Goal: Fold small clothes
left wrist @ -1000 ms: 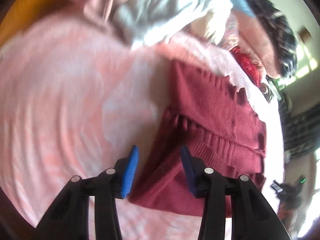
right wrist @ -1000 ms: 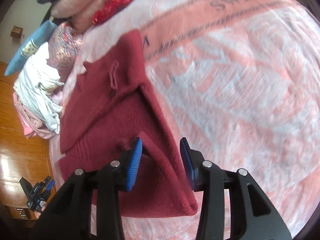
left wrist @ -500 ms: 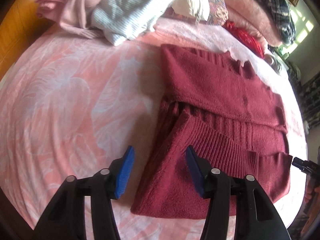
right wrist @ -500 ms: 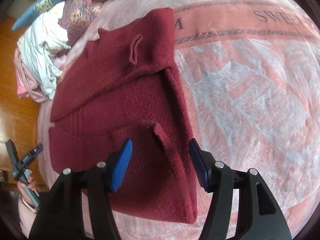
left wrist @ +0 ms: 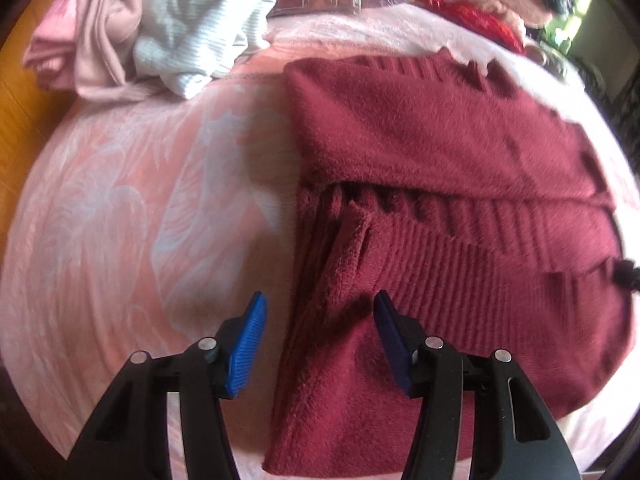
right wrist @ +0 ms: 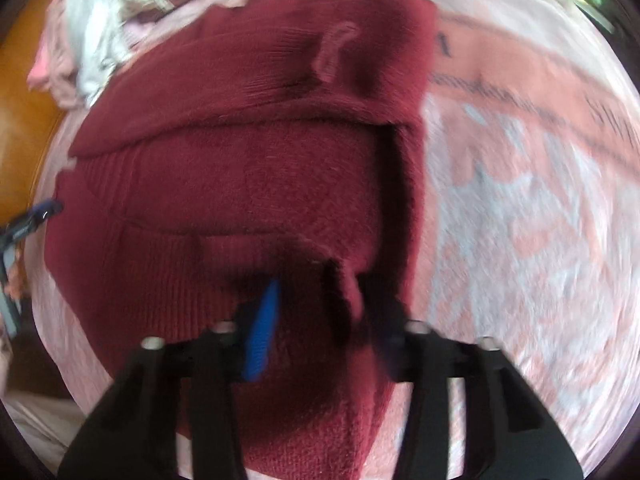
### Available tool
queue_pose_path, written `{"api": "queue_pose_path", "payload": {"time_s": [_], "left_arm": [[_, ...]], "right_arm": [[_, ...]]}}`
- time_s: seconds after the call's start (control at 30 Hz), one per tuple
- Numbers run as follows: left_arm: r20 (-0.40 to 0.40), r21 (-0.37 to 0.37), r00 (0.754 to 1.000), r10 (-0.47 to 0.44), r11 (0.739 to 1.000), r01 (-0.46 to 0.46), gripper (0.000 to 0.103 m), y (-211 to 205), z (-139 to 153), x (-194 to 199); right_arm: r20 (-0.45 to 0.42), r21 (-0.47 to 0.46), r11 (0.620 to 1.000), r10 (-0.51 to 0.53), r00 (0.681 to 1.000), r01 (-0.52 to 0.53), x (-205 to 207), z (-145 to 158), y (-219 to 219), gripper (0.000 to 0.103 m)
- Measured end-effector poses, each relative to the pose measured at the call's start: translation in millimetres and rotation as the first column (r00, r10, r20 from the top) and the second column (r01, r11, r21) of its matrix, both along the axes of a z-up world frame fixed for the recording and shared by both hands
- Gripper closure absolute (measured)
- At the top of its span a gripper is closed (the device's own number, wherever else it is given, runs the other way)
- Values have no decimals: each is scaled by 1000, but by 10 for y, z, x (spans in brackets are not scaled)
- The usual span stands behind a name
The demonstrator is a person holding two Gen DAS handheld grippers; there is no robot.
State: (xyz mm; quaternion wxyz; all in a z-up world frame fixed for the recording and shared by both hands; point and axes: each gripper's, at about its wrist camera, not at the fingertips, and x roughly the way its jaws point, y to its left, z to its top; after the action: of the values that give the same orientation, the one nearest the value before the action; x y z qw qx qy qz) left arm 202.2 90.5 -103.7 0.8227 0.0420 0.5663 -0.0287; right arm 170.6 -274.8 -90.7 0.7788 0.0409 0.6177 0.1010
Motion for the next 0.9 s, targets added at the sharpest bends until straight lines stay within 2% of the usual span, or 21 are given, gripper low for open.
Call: {"api": "queue_pose_path", "payload": {"time_s": [0.03,0.07,0.1,0.13,0.2,0.27,0.33,0.43,0.5,0.53,0.57,0.63,0.67,0.7,0.73,0.77,0.8,0.83,0.87,0.9], "left_arm": [[6,9,1000,-7,1000,7,52,-16,-6,-5],[18,15,1000,-22,1000,22,71,-39,-1,-17],[25,16,999,-40,999,40,86,-63,8,-32],[33,14,998,-58,998,58,91,-88,28,-60],[69,2,994,-80,997,80,94,-110,90,-126],[90,-29,991,-98,994,101,94,-104,150,-196],[110,-81,988,-107,990,116,94,-66,222,-255],[125,-102,988,-95,989,108,94,-21,253,-260],[95,-119,993,-68,990,79,94,0,183,-211],[84,-113,994,-67,991,76,93,-12,140,-188],[76,-101,995,-71,992,78,91,-32,100,-169],[64,-64,995,-71,995,75,80,-83,23,-144],[55,-53,996,-74,996,77,74,-111,-18,-131],[46,-46,996,-80,996,82,62,-133,-53,-121],[42,-37,996,-83,996,84,59,-144,-73,-113],[40,-28,996,-86,996,87,59,-159,-90,-109],[39,-25,995,-89,996,90,62,-170,-98,-108],[39,-26,995,-93,995,94,71,-179,-96,-109],[39,-36,995,-95,995,96,78,-174,-85,-113],[38,-49,995,-94,994,96,91,-167,-62,-119]], "right_arm": [[17,-3,1000,24,1000,-24,-11,35,15,92],[31,-2,999,43,999,-43,-24,63,19,92],[43,6,998,56,997,-56,-37,90,11,93],[56,23,998,62,996,-63,-53,129,-19,93],[78,68,996,46,996,-51,-80,206,-111,97],[101,129,991,28,995,-41,-108,296,-216,97],[106,144,989,28,994,-43,-134,310,-248,97],[88,140,989,38,995,-51,-143,235,-237,97],[69,136,990,40,997,-49,-127,166,-223,96],[60,136,990,37,998,-45,-104,154,-191,91],[52,136,990,33,998,-40,-104,133,-176,89],[40,138,990,26,999,-31,-73,104,-124,74],[34,131,991,27,999,-31,-53,70,-81,73],[26,116,993,31,999,-34,-49,34,-52,69],[26,109,993,35,999,-38,-45,13,-34,68],[31,100,994,44,999,-47,-48,7,-31,69],[37,90,994,57,998,-60,-54,9,-13,77],[43,84,994,67,997,-70,-57,27,-4,90],[46,89,993,68,997,-71,-57,52,-25,96],[48,111,991,66,997,-71,-59,75,-54,97]]}}
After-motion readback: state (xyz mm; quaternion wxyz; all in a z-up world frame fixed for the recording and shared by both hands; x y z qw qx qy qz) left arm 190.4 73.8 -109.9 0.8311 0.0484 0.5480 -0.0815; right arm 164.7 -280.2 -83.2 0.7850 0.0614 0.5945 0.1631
